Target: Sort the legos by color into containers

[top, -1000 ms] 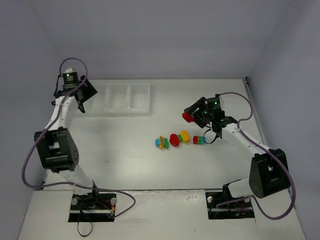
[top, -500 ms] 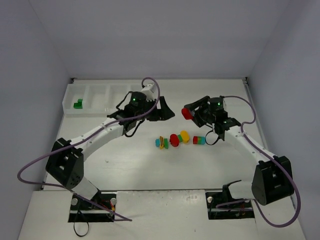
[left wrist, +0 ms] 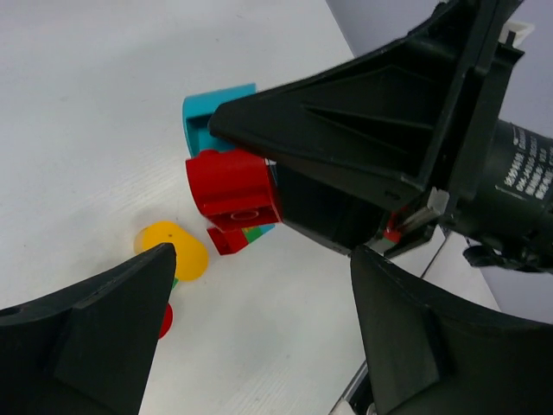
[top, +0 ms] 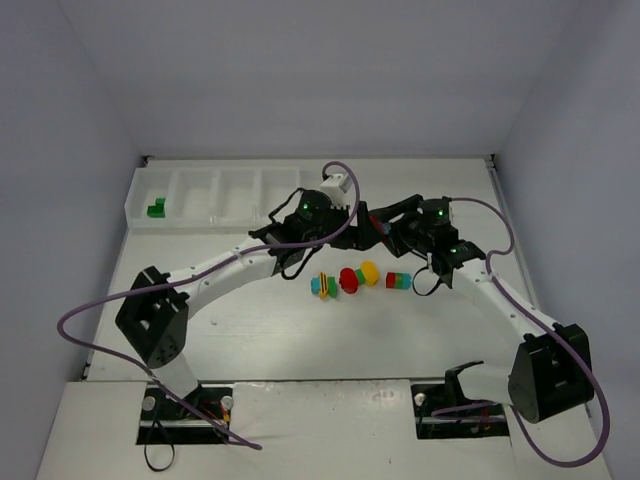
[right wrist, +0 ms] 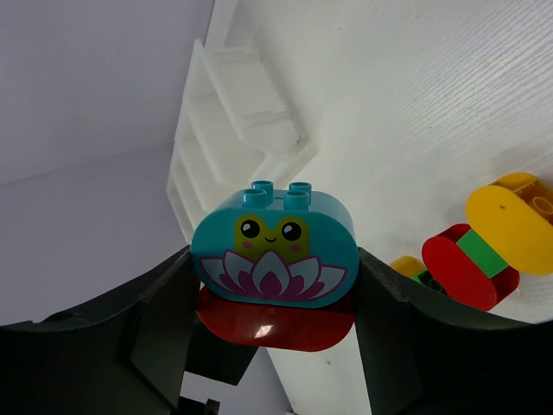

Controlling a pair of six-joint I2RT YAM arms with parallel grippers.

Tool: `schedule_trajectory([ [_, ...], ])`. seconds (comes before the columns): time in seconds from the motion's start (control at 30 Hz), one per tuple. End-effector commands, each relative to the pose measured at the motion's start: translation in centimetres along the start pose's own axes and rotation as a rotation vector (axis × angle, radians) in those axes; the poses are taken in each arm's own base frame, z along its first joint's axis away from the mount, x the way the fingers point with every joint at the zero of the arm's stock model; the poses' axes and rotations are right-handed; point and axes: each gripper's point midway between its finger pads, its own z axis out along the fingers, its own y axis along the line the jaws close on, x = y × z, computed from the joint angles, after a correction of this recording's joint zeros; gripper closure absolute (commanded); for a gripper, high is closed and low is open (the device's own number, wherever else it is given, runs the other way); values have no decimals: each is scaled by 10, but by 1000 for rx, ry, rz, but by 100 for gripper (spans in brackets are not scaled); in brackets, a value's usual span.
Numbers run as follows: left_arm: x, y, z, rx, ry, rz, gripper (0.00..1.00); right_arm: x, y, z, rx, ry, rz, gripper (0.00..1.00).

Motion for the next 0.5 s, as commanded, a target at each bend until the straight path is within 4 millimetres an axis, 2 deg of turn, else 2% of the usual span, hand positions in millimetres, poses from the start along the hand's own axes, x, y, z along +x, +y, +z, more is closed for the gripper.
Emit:
schedule_trajectory([
  [0.0, -44, -29, 0, 42, -132, 32, 24, -1, 27, -11, -97, -18, 10, 100],
  [0.27, -41, -23, 14, -32, -137, 10, 26, 1, 30, -12, -103, -25, 10, 100],
  [0.47, -44, -23, 18, -39, -165, -1, 33, 1, 28, -11, -98, -28, 25, 100],
])
